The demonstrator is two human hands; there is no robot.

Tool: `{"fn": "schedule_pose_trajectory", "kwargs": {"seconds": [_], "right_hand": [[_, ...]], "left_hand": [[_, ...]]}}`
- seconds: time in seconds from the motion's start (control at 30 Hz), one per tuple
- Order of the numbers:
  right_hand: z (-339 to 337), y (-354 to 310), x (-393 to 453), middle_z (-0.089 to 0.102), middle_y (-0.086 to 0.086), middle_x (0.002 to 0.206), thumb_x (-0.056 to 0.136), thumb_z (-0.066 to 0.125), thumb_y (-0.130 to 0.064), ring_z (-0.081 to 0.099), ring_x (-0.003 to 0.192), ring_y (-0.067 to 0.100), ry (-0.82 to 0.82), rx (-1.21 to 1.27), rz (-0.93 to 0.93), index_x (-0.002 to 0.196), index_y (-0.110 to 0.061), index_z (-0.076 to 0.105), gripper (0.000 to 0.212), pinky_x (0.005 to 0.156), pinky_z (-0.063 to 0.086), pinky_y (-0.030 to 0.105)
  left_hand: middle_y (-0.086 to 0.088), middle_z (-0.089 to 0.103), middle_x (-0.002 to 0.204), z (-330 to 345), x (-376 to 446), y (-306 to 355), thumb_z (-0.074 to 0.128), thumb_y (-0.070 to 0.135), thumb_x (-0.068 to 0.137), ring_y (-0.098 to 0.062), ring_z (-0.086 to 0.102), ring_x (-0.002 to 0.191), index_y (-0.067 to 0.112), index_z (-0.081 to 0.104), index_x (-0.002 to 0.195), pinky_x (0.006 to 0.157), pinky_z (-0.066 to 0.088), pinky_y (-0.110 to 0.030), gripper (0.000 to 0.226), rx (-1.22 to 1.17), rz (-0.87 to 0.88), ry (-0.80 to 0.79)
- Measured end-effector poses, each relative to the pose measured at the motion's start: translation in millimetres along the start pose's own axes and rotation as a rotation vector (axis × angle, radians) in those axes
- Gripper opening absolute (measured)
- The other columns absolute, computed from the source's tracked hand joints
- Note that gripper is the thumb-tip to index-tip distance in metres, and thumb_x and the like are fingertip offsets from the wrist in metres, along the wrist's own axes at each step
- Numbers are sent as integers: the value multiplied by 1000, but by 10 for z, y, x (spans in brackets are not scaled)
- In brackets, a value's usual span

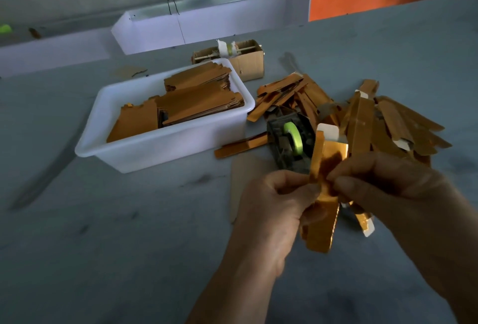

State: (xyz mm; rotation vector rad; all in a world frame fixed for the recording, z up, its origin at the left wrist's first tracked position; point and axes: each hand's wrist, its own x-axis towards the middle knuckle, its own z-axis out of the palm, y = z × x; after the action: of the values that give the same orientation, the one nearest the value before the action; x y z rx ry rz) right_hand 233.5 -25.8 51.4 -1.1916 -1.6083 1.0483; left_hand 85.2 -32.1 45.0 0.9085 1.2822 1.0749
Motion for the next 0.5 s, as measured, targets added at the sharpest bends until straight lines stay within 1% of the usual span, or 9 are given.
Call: {"fn": "schedule_pose_trajectory", "kwargs": {"seconds": [0.1,0.2,0.23,0.3,0.33,0.37,0.43,0.5], "right_hand": [[23,21,2,71,-8,83,63,53,-54,65,76,9,-59,-97,-41,84,-41,70,29,66,54,26],[28,-3,-8,70,-14,81,65,50,-55,64,75,6,-55,-158,-43,87,-47,67,30,67,52,30],[29,-25,-13,69,-14,81,64,49,-56,64,75,7,-52,-165,-39,90,-49,66,31,67,52,31],[35,-62,-10,69,-13,81,63,51,-55,65,74,9,-34,-184,-33,102,-53,59,40,66,54,34],[38,-73,-8,68,-13,81,63,55,-52,66,73,8,-12,-203,-23,107,-52,54,44,65,54,35],[38,-76,-1,69,-15,81,65,61,-46,66,72,6,19,-220,-7,109,-51,49,45,66,54,35],[34,-60,7,69,-17,80,71,69,-29,66,69,3,72,-237,10,102,-47,44,44,66,54,33],[46,-66,15,68,-19,78,73,71,-22,66,68,1,88,-256,22,99,-44,42,45,63,53,29]], "left_hand": [[-9,75,81,-14,-14,5,69,8,84,-20,73,74,10,71,82,67,59,-27,4,14,-2,-2],[-10,75,81,-9,-27,19,70,9,84,-25,73,79,13,73,78,77,60,-38,8,54,21,-1],[-9,75,81,1,-39,31,71,10,83,-25,73,79,14,73,77,78,60,-39,8,59,25,-7],[-8,75,80,11,-58,42,71,11,83,-23,73,77,15,73,77,76,60,-36,7,54,28,-27],[-8,75,80,9,-66,46,71,11,83,-22,73,77,14,73,78,74,60,-34,6,44,29,-40],[-8,75,81,9,-71,49,70,11,83,-22,73,77,13,73,80,74,60,-33,5,35,31,-51],[-8,75,84,3,-74,45,69,9,84,-22,73,80,12,73,84,77,60,-34,5,35,35,-64],[-8,75,85,-14,-74,52,67,6,85,-21,73,82,11,73,85,79,60,-33,7,35,29,-80]]}}
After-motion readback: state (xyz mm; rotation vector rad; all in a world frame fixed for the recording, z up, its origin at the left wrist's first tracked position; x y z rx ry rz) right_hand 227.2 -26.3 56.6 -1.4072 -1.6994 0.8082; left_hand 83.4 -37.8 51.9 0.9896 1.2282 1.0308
